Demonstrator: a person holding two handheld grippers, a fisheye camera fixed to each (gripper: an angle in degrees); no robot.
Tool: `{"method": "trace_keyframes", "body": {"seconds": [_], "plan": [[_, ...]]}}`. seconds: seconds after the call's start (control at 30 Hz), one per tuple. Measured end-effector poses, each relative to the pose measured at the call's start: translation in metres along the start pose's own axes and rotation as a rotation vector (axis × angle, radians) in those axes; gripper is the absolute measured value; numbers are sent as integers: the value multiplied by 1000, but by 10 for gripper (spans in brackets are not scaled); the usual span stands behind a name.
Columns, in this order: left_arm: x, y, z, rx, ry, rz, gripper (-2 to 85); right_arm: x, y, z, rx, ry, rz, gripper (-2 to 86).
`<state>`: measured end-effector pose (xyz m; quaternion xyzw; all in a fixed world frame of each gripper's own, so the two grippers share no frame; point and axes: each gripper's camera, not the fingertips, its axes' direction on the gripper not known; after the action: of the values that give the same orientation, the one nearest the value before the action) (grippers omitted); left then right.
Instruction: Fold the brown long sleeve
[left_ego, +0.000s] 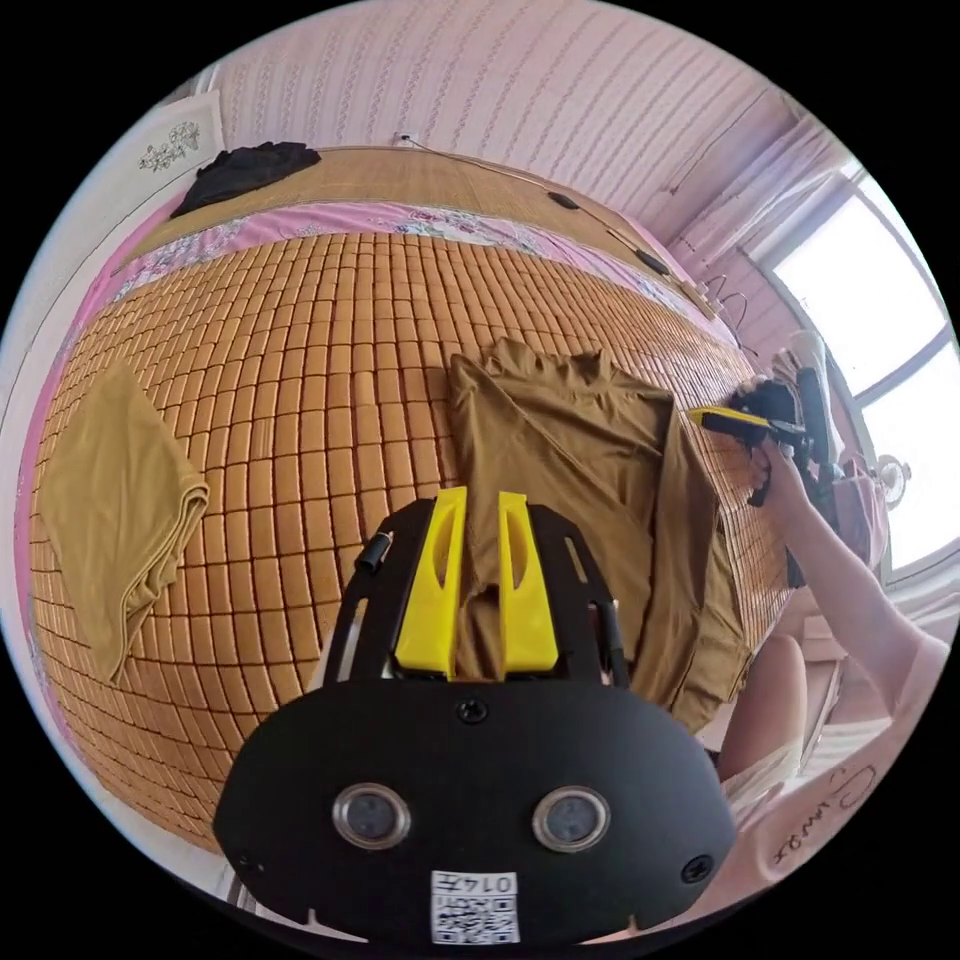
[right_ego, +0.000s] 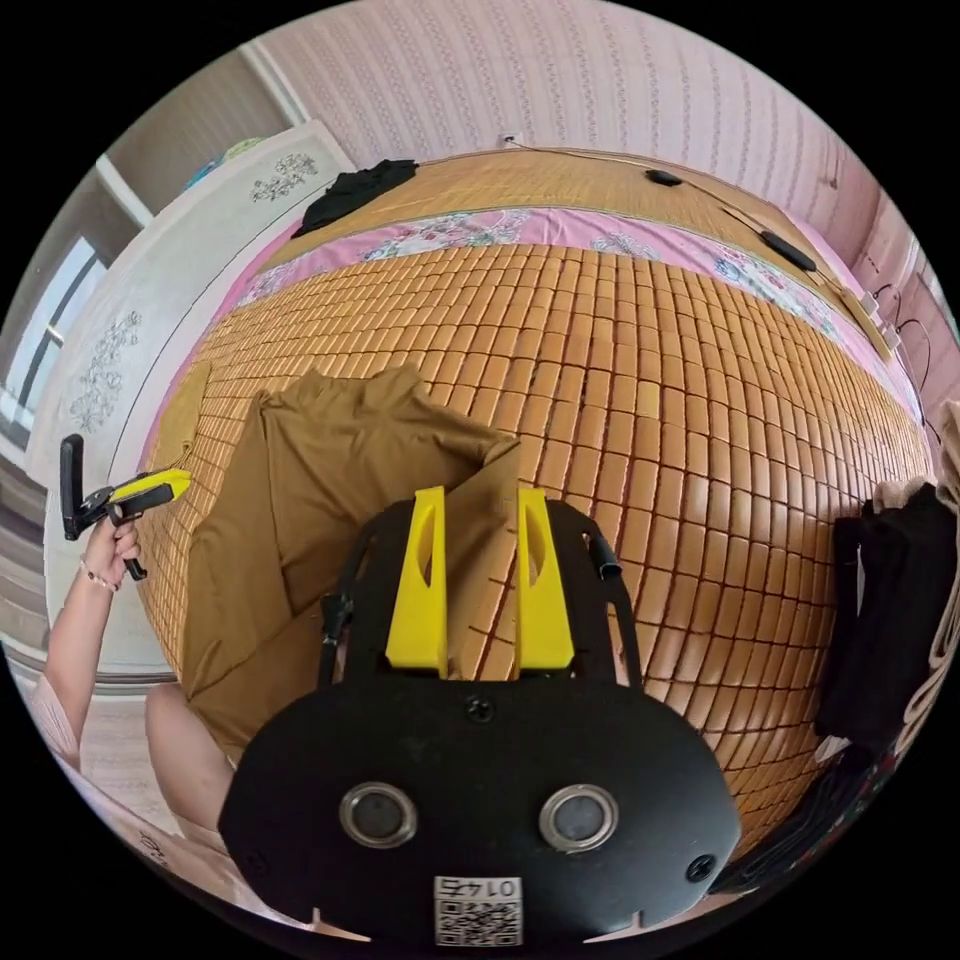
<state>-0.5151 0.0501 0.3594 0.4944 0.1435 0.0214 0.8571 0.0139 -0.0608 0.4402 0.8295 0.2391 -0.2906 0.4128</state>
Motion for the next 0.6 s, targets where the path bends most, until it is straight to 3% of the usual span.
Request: {"method": "trace_keyframes", "body": {"seconds": [0.1, 0.17, 0.37, 0.6], "plan": [[-8, -36, 19, 14, 4, -35, 109, 11, -9, 29, -55, -14, 12, 77], [-12, -54, 32, -6, 7, -54, 117, 12, -8, 40, -62, -5, -23, 12], [-8, -84, 64, -150, -85, 43, 7, 49, -6, 33, 15, 18, 14, -5], [9, -102, 23, 113, -69, -20, -9, 87, -8, 3, 109, 47, 88, -7]]}}
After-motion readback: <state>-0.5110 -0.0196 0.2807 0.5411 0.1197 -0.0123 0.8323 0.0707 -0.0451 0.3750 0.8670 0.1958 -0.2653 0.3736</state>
